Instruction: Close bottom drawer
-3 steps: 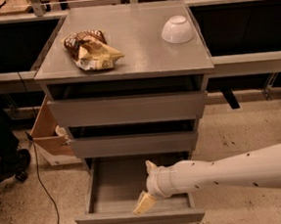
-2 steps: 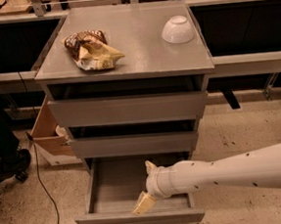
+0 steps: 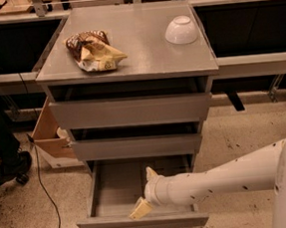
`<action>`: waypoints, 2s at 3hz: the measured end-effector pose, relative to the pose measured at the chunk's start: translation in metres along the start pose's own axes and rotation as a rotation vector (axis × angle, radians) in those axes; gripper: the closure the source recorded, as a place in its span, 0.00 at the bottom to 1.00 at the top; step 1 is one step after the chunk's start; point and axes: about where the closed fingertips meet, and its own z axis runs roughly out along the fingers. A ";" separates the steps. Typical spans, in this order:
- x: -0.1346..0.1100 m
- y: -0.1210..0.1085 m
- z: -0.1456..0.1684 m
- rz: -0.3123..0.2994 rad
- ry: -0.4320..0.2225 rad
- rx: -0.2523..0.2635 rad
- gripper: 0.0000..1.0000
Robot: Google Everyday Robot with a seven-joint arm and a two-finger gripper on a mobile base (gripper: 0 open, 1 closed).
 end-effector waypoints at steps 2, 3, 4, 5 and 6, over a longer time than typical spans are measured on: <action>0.057 0.010 0.059 0.048 0.081 0.092 0.00; 0.082 0.016 0.094 0.056 0.110 0.096 0.00; 0.105 0.020 0.131 0.066 0.122 0.095 0.00; 0.124 0.021 0.166 0.082 0.132 0.110 0.00; 0.134 0.020 0.195 0.096 0.138 0.125 0.00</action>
Offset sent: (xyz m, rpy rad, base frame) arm -0.0091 0.0023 -0.1286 -0.1293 0.0185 -0.1424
